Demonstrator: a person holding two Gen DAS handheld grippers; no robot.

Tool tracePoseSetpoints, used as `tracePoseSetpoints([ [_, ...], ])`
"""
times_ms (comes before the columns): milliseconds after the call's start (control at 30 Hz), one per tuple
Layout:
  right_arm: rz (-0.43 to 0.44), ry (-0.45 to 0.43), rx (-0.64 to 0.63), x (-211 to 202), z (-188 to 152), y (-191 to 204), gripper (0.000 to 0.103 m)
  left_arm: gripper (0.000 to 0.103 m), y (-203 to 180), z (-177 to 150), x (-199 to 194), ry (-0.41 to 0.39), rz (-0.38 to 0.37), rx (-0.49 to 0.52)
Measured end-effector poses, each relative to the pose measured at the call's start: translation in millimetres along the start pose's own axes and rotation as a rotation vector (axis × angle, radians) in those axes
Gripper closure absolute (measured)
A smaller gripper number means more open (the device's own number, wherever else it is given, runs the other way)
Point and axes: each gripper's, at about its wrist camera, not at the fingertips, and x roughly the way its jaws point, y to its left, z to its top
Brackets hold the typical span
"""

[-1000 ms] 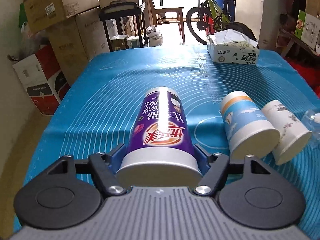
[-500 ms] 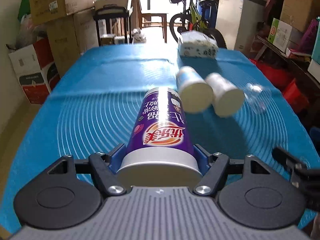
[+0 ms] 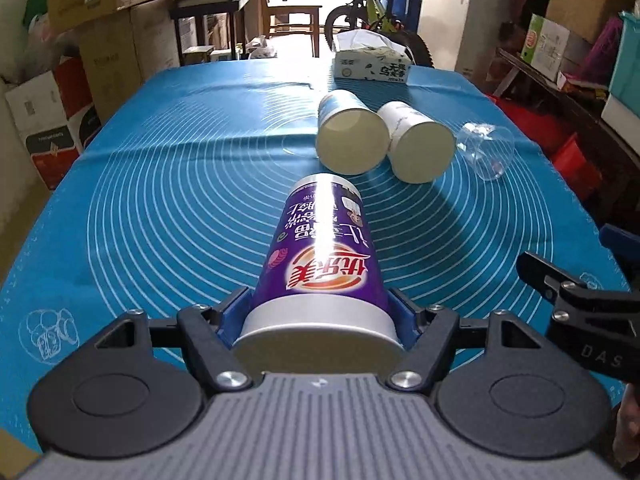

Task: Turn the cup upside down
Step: 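Lift the purple cup with the left gripper and carry it toward the right gripper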

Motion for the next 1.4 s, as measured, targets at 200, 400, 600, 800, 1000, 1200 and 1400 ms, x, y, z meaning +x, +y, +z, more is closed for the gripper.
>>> tracePoseSetpoints([
  [200,0.000,0.009,-0.002,2.7,-2.5,-0.6,0.000,0.028,-1.2,-5.3,0.1,-0.003,0.001,0.002],
  [400,0.000,0.008,-0.003,2.1,-2.0,-1.8,0.000,0.019,-1.0,-7.5,0.8,0.003,0.013,0.007],
  [600,-0.003,0.003,-0.009,0.8,-1.4,-1.0,0.000,0.010,1.4,-7.5,-3.3,-0.011,0.010,-0.004],
  [800,-0.003,0.003,-0.017,-0.4,-2.5,1.5,0.000,0.010,3.3,-6.8,-4.5,-0.018,0.009,-0.008],
  [1000,-0.003,0.003,-0.022,-0.9,-2.5,2.6,0.000,0.010,4.8,-7.1,-4.7,-0.022,0.010,-0.007],
  [1200,-0.003,0.002,-0.025,-1.3,-2.3,4.0,0.000,0.010,5.5,-6.4,-7.7,-0.035,0.015,-0.002],
  [1400,0.004,-0.010,-0.031,-6.4,3.0,5.7,0.000,0.009,5.1,-2.9,-26.2,-0.082,0.016,0.026],
])
